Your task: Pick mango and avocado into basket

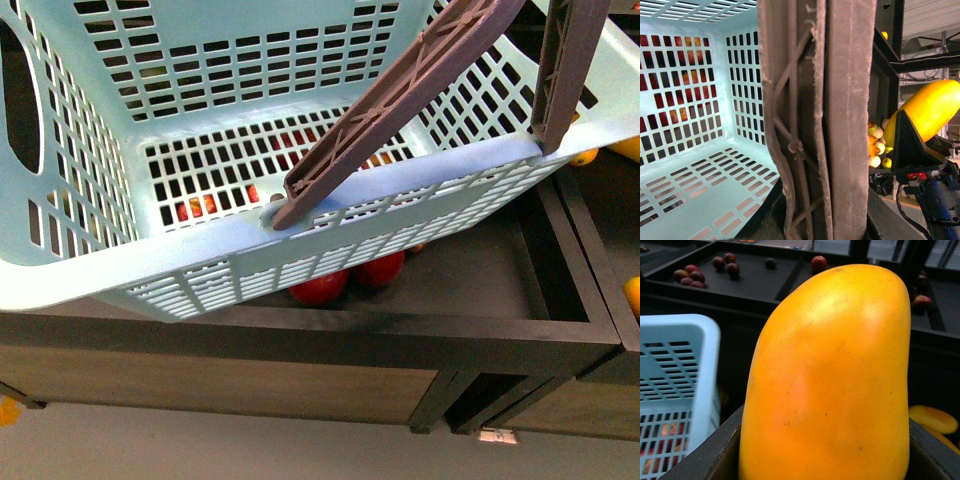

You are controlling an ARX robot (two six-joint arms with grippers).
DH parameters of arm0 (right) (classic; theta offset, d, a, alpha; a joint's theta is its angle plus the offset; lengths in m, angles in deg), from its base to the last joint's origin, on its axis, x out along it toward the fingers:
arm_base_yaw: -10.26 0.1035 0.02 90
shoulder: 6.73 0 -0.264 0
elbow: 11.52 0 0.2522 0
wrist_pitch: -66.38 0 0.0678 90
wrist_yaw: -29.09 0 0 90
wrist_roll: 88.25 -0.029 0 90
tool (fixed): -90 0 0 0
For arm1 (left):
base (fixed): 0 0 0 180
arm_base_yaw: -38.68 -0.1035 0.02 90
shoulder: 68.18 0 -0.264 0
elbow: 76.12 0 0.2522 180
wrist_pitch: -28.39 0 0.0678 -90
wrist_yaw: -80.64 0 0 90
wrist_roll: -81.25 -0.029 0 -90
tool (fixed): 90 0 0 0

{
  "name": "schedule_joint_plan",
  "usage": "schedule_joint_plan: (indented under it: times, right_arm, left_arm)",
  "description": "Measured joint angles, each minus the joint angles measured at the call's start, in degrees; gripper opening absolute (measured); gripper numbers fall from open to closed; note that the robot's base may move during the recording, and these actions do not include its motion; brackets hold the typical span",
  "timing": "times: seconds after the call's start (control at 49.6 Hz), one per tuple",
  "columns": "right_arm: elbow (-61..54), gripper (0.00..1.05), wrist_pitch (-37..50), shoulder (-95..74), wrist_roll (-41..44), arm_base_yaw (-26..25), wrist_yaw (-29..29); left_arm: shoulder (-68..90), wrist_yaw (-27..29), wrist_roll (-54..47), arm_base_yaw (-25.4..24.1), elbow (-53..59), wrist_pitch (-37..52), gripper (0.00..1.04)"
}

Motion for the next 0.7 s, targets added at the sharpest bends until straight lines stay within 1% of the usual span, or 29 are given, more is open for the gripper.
schedule_joint_plan:
  times: [0.201,0.383,0.504,0.705]
  right_arm:
    - [-1.2,0.65,2.0,-0.2,2.4,12.0,4.7]
    - [-2.2,0.65,2.4,-0.4,2.8,18.6,5.6]
    - [-3.1,0.65,2.8,-1.4,2.8,21.2,6.5]
    - [-3.3,0.65,3.1,-3.1,2.8,22.7,7.6]
  left_arm:
    - [0.0,0.0,0.0,0.0,0.0,0.0,0.18]
    - [0.0,0.0,0.0,0.0,0.0,0.0,0.18]
    - [0.0,0.0,0.0,0.0,0.0,0.0,0.18]
    - [0.0,0.0,0.0,0.0,0.0,0.0,0.18]
